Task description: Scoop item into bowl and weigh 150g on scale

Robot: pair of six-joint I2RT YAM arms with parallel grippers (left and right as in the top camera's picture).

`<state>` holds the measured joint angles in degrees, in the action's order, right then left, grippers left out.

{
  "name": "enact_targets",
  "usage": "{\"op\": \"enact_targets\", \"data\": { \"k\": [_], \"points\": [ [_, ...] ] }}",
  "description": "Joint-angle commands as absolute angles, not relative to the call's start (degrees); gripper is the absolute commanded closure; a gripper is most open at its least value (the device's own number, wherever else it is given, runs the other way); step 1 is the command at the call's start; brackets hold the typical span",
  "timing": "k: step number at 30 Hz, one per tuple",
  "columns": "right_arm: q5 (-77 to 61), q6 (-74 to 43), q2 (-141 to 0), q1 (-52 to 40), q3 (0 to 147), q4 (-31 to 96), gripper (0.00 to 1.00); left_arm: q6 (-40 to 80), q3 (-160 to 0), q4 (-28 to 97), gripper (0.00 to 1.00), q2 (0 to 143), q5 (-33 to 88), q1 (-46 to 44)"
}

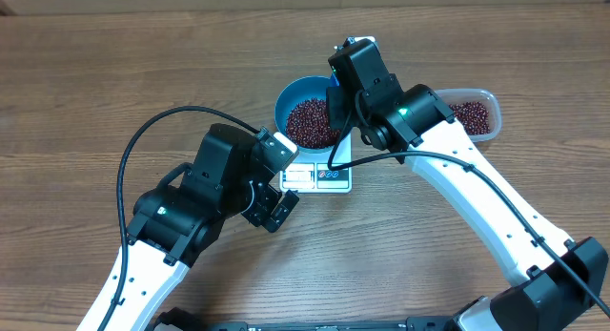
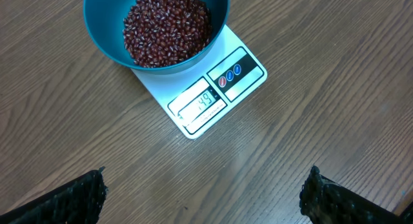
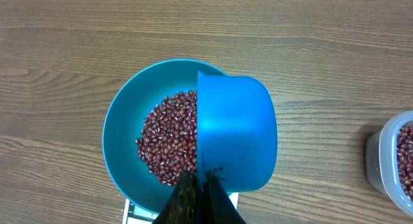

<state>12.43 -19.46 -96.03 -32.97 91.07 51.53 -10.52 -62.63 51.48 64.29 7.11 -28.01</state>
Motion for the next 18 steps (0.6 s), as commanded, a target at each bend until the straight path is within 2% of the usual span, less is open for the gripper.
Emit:
{"op": "enact_targets", "data": {
  "k": [1,18],
  "points": [
    [13.9,-19.5,-96.3,-32.4,92.6,51.3,0.96,-11.2,-63.5,51.4,0.01,64.5,7.9,-27.7],
    [13.5,-19.3,-96.3,-32.4,92.6,51.1,0.96,-11.2,-63.5,51.4,0.00,64.5,7.9,-27.7]
  ]
}}
